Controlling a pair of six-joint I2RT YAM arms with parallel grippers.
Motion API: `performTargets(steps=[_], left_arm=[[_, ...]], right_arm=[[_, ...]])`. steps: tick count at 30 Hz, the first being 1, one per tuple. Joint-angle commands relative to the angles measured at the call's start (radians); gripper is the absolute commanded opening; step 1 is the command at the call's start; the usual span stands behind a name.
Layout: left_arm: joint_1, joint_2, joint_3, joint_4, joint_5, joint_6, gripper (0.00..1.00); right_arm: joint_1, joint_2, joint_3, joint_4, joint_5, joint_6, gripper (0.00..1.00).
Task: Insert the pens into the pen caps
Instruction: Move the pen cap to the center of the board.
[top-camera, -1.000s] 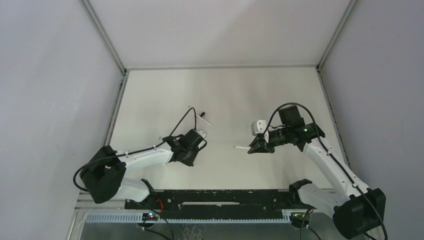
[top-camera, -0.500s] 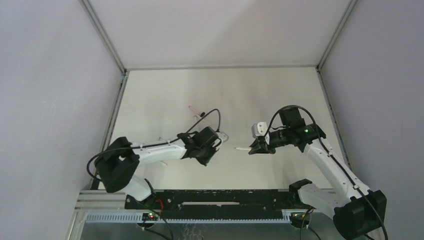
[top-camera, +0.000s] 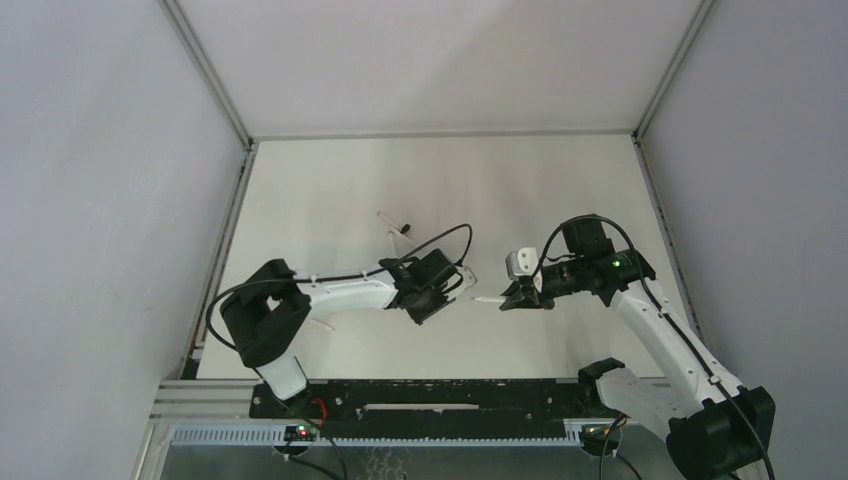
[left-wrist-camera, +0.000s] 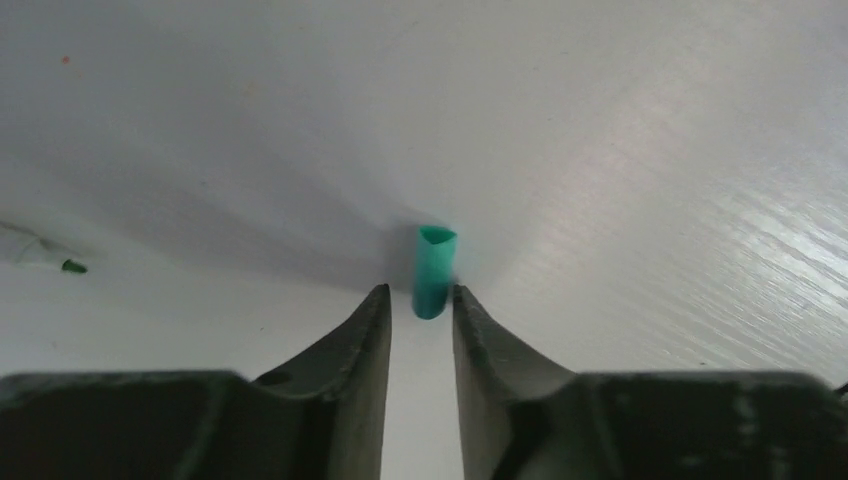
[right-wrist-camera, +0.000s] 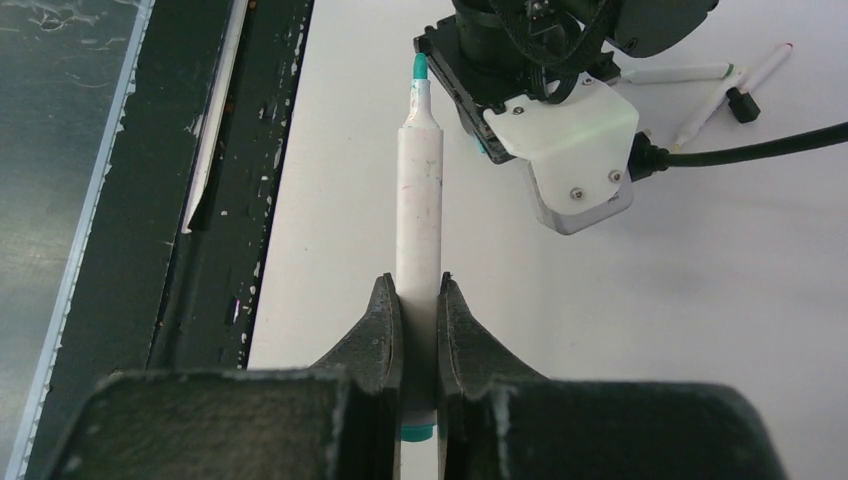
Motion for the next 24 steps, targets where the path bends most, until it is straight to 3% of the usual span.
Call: performTargets(steps=[1,5,9,15,19,24], left_arm=[[0.002,-0.02,0.041,-0.01,-0.096,-0.002,0.37],[0.002,-0.1,-0.004,0.014,-0.154,-0.093,0.45],[0.002,-0.233,-0.086,0.059,-0.198,-0.22,0.43],[0.002,-0.514,-0.333,0.303,-0.087,-0.52,0.21],[0.002,-0.57,-0.496,0.502,0.003,-0.744,0.02],[0.002,-0.516,-0.565,0.643,0.013,-0.943,0.0]], right_arm=[[-0.01,-0.021,0.03,-0.014,-0.018,-0.027,0.0],[-0.012,-0.028,0.03,-0.021,-0.024,-0.035,0.0],[-0.015,-0.031,0.03,-0.025,-0.026,-0.038,0.0],[-0.016,-0.029,0.03,-0.029,-0.026,-0.044,0.0],[-0.016,-0.028,0.03,-0.031,-0.026,-0.045,0.0],[-0.017,-0.029,0.03,-0.03,-0.025,-0.045,0.0]])
